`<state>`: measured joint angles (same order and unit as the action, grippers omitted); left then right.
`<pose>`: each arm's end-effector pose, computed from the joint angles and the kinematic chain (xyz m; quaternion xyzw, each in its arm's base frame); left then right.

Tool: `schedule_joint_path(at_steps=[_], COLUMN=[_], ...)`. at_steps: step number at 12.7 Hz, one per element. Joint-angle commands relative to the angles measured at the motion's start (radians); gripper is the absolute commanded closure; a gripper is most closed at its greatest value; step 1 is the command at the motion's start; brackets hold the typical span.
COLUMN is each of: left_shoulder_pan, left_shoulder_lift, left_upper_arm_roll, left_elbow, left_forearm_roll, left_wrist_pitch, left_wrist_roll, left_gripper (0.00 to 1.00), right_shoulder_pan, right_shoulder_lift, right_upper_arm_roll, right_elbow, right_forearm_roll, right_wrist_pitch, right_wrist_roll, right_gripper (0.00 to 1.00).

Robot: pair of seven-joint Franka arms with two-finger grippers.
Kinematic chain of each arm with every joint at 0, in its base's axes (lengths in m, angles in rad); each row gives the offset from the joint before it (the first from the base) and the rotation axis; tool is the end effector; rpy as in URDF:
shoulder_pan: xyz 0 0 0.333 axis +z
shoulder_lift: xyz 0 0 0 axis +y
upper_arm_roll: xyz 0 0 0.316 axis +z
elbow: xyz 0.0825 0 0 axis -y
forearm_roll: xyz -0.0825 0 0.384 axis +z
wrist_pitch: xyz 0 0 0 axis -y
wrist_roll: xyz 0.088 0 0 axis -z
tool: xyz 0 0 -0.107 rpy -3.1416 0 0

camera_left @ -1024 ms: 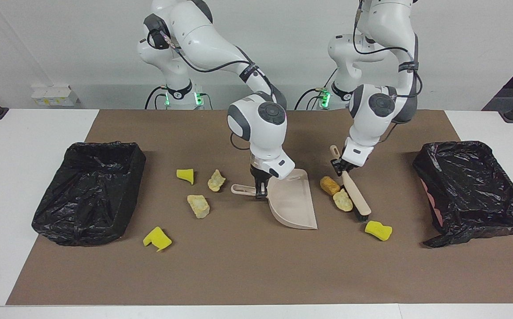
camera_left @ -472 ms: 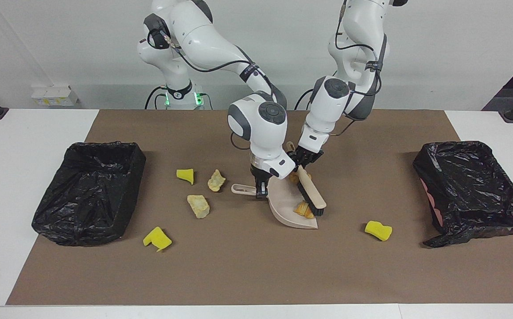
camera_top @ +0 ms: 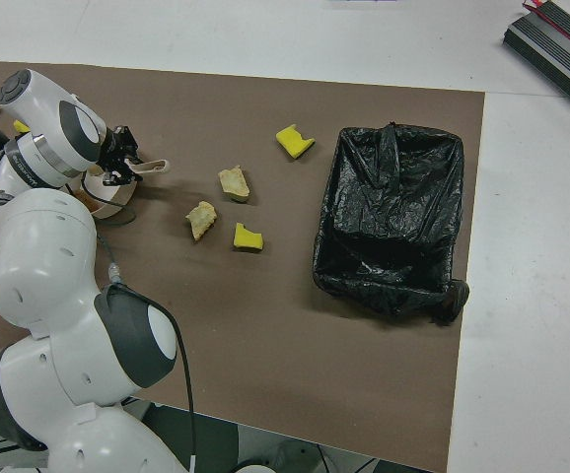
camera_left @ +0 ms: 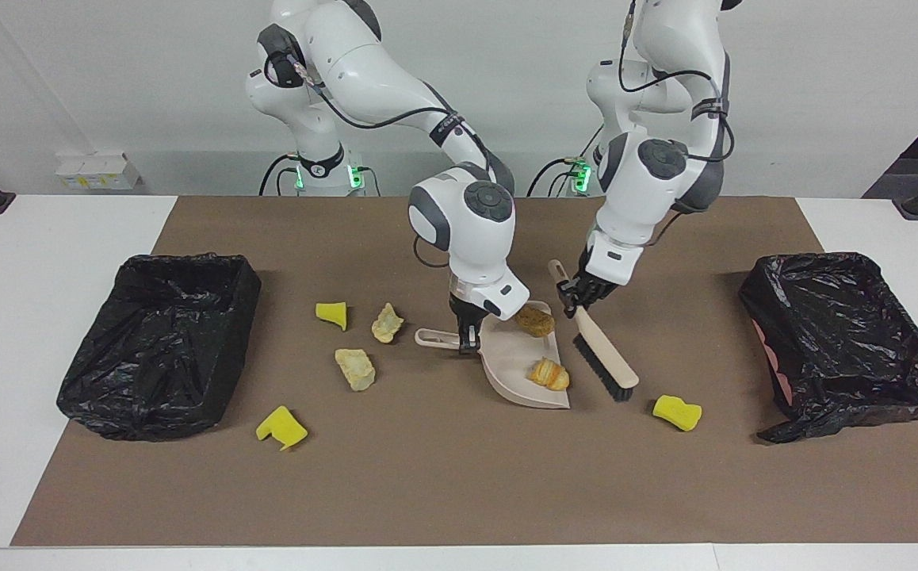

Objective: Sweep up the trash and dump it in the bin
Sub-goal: 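Sweep the tan lumps and sponge into the dustpan with the left gripper, then brush the remaining pieces into the dustpan held by the right gripper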

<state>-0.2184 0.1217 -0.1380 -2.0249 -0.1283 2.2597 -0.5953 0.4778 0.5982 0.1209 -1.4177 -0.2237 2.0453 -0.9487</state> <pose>0.5494 -0.2063 0.4013 0.9841 0.1572 0.0229 0.0793 0.6105 0.3817 0.3552 0.6863 0.7241 0.0054 0.0685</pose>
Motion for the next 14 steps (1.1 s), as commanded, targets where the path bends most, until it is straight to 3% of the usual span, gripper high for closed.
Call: schedule_joint_path(at_steps=[1, 3, 4, 7, 9, 14], left_shoulder_pan=[0.132, 0.23, 0.263, 0.352, 0.341, 0.205], left_shoulder_lift=[0.016, 0.021, 0.06, 0.105, 0.182, 0.182], left_upper_arm_roll=[-0.009, -0.008, -0.008, -0.009, -0.009, -0.019], left_elbow=[0.022, 0.014, 0.021, 0.031, 0.084, 0.086], left_forearm_roll=[0.062, 0.076, 0.116, 0.187, 0.206, 0.205], left_wrist_pitch=[-0.077, -0.086, -0.08, -0.037, -0.025, -0.031], left_wrist_roll=[0.191, 0.387, 0.453, 0.567, 0.594, 0.629], left_gripper=[1.0, 1.0, 1.0, 1.0, 1.0, 1.0], right_shoulder_pan=[-0.005, -0.005, -0.005, -0.005, -0.005, -0.005], right_shoulder_lift=[-0.029, -0.029, -0.029, -0.029, -0.029, -0.029], right_upper_arm_roll=[0.009, 0.009, 0.008, 0.009, 0.009, 0.009], right_elbow=[-0.041, -0.04, -0.041, -0.041, -0.041, -0.041], right_forearm_roll=[-0.017, -0.017, -0.017, -0.017, -0.017, -0.017], right_wrist_pitch=[0.003, 0.004, 0.004, 0.004, 0.003, 0.003], right_wrist_roll=[-0.027, -0.024, -0.024, -0.022, -0.028, -0.028], right_gripper=[1.0, 1.0, 1.0, 1.0, 1.0, 1.0])
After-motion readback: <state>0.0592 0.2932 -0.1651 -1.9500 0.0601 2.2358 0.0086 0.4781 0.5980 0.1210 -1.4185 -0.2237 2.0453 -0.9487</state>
